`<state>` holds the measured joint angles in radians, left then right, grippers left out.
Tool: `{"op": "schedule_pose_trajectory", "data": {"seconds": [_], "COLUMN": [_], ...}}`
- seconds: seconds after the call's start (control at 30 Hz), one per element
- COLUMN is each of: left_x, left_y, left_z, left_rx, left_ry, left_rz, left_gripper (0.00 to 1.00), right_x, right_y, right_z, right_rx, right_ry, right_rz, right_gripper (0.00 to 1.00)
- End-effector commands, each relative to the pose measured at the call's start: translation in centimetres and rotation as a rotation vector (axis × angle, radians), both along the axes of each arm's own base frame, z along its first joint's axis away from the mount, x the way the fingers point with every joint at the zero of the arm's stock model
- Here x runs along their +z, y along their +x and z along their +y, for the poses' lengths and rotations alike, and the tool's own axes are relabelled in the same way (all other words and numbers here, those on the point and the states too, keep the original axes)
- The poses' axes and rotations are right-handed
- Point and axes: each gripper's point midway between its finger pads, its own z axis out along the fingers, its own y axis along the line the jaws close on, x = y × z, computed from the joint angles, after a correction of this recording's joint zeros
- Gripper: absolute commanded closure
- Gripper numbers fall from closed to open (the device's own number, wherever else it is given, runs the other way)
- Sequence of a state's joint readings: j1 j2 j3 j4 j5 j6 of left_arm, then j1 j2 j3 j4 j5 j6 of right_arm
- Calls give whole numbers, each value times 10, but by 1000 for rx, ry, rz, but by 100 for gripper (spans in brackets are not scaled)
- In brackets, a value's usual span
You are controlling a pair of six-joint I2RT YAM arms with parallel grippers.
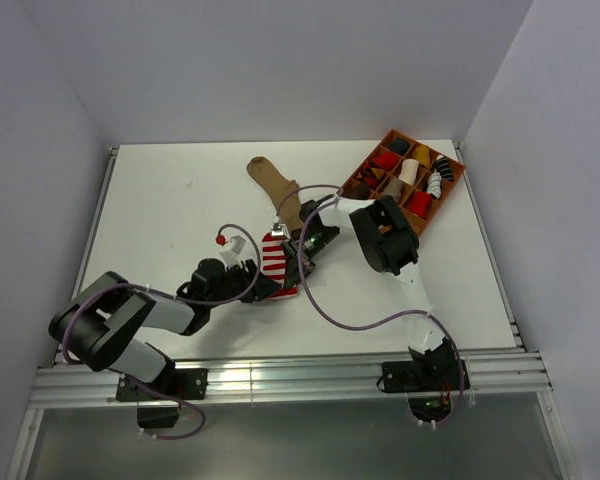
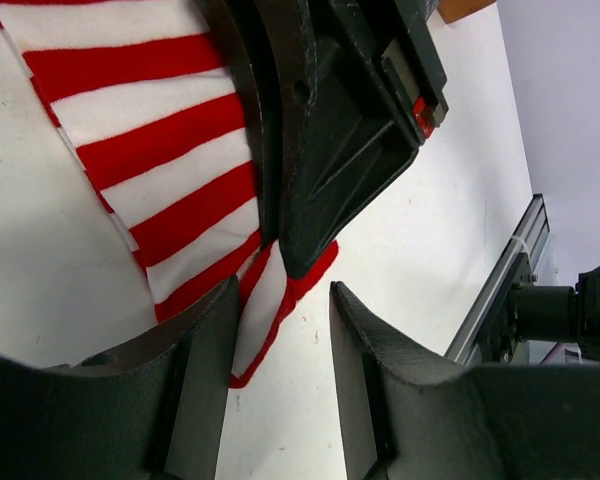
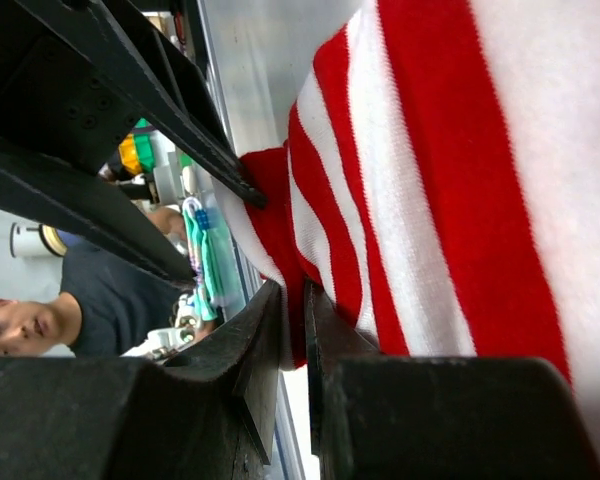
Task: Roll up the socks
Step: Roll the sock at the center of the board.
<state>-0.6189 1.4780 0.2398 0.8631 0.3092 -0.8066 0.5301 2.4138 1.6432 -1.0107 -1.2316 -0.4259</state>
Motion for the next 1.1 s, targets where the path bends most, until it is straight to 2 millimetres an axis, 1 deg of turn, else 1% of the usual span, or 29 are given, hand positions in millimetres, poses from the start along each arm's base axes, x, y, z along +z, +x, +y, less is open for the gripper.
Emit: {"op": "schedule_pose_trajectory", "data": {"seconds": [0.0,0.07,0.1,0.17,0.2,0.27,0.33,0.4,0.43,0.47,0.5,0.53,0.57,0.6,0.67,0.7,0.8,0.9,1.07], "left_x": [5,1,-6,-9,-15,-18,-28,-34,-39,-41,-46,-48,-52,-56,-60,-62,-68,-71,-77], "left_y": [-2,-1,0,1,0,3,2,2,-2,-1,-3,-4,-7,-10,-16,-19,-27,-35,-36], "left_z": [-8,-8,-6,-7,-5,-6,-6,-5,-3,-3,-2,-1,0,0,-1,-1,-1,0,10], "left_rx": [-48,-46,-37,-33,-29,-22,-15,-7,-3,1,5,8,6,7,-7,-13,-30,-51,-21], "left_ry": [-20,-6,11,17,35,47,73,91,104,112,123,126,138,147,155,155,162,122,104], "left_rz": [-32,-16,5,14,37,54,101,135,172,191,213,236,268,292,348,368,448,538,615], "left_gripper": [53,55,58,59,61,64,68,76,78,84,90,92,95,99,100,100,100,100,100], "right_x": [-5,-7,-7,-8,-8,-8,-8,-10,-10,-7,-8,-10,-2,-2,-3,5,17,26,39], "right_y": [10,12,13,14,14,14,13,14,14,15,16,17,20,19,27,30,36,41,46], "right_z": [-1,-1,-1,-1,0,0,-1,-2,-3,-3,-4,-5,-5,-7,-8,-7,-11,-14,-19], "right_rx": [-13,-15,-20,-25,-26,-29,-28,-24,-24,-22,-29,-30,-36,-47,-56,-65,-91,-113,-131], "right_ry": [-4,-13,-13,-19,-19,-17,-18,-28,-33,-29,-31,-48,-40,-58,-65,-56,-50,-46,-28], "right_rz": [-20,-28,-29,-26,-28,-29,-30,-46,-51,-73,-86,-113,-146,-149,-215,-253,-327,-366,-406], "right_gripper": [87,87,87,87,87,87,87,87,87,87,86,85,82,80,76,75,73,70,65]}}
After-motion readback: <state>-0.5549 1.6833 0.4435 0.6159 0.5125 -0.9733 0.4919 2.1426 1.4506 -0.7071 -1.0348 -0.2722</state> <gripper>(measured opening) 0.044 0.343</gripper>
